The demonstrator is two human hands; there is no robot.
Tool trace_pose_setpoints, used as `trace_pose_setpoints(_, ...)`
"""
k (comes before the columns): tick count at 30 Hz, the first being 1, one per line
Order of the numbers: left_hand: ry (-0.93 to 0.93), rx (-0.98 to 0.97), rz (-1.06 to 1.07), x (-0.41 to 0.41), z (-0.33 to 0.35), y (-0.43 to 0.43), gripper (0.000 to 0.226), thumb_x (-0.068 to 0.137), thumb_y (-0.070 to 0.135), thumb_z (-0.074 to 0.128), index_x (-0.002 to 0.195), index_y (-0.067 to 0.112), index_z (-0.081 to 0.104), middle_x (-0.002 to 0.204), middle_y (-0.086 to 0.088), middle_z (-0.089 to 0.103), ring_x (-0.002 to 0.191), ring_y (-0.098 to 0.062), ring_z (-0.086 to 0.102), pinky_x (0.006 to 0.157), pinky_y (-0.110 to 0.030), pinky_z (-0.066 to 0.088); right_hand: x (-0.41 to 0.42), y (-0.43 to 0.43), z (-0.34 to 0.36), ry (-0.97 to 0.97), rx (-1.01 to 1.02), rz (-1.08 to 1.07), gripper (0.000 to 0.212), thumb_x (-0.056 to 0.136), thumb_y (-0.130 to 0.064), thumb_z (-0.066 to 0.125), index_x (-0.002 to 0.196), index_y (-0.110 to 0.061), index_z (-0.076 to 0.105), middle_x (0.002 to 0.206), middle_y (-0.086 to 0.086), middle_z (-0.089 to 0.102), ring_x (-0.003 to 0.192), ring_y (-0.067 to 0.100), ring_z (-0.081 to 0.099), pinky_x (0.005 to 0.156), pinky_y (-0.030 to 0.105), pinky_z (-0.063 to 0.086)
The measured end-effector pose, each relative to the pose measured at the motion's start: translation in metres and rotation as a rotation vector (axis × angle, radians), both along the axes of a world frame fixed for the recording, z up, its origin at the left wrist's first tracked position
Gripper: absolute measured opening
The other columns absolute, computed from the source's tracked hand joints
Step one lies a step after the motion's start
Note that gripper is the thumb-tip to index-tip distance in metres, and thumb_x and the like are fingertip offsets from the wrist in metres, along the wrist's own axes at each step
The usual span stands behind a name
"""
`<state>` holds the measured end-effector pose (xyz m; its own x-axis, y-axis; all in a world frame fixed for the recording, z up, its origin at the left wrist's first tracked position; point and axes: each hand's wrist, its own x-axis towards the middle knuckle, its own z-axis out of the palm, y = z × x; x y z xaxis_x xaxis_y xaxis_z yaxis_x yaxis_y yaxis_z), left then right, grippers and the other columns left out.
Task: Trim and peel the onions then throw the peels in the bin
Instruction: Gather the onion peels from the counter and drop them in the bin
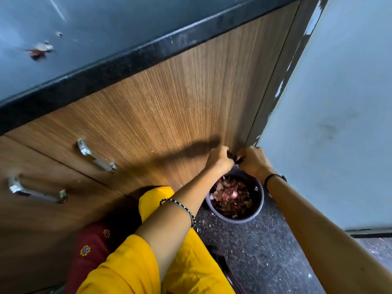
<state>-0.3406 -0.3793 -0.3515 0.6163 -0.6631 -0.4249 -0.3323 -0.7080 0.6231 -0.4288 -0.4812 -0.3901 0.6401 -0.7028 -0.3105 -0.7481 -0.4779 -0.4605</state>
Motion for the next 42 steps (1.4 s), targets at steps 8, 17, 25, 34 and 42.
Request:
trace_pose_setpoints(8,-0.231,-0.131,-0.118,0.001,0.095,0.019,0.025,0.095,0.011,0.055,0.120,0.009,0.058,0.125,-0.015,0.061,0.113,-0.031,0.060,0.079,-0.035,0.046,0.006,0.022,0.116,-0.312,-0.089,0.032,0.027,0.081,-0.020,0.057,0.097,-0.024,0.078,0.086,0.003,0.075,0.086,0.027,0.069,0.079,0.042,0.059)
trace_pose_setpoints(17,-0.551,-0.488,-0.134,0.033,0.220,0.098,0.019,0.096,0.002,0.054,0.109,0.011,0.066,0.107,-0.005,0.067,0.097,-0.021,0.064,0.082,-0.037,0.054,0.026,0.073,0.242,-0.763,-0.149,0.182,0.007,0.090,-0.014,0.074,0.096,-0.018,0.076,0.076,-0.007,0.075,0.070,0.002,0.072,0.073,0.030,0.062)
trace_pose_setpoints(25,-0.694,-0.701,0.019,0.083,0.303,0.180,0.017,0.097,0.011,0.059,0.105,0.015,0.073,0.097,0.002,0.074,0.087,-0.010,0.066,0.078,-0.027,0.051,0.084,0.137,0.327,-0.937,-0.281,0.443,0.011,0.090,-0.016,0.070,0.099,-0.020,0.076,0.085,-0.011,0.074,0.083,-0.002,0.069,0.078,0.015,0.054)
trace_pose_setpoints(34,-0.747,-0.420,0.285,0.161,0.303,0.247,0.028,0.095,0.009,0.051,0.090,0.028,0.071,0.092,0.004,0.071,0.093,-0.019,0.066,0.084,-0.037,0.054,0.143,0.200,0.317,-0.452,-0.478,1.078,0.063,0.101,-0.043,0.018,0.154,-0.017,0.040,0.162,-0.002,0.038,0.154,0.009,0.017,0.127,0.037,0.006)
trace_pose_setpoints(42,-0.689,-0.474,0.433,0.191,0.322,0.287,0.037,0.093,0.002,0.046,0.092,0.024,0.076,0.096,-0.002,0.077,0.090,-0.019,0.068,0.094,-0.031,0.051,0.167,0.231,0.331,-0.323,-0.420,1.117,0.054,0.112,-0.034,0.015,0.163,-0.018,0.011,0.170,-0.006,0.002,0.153,0.000,-0.013,0.125,0.030,-0.012)
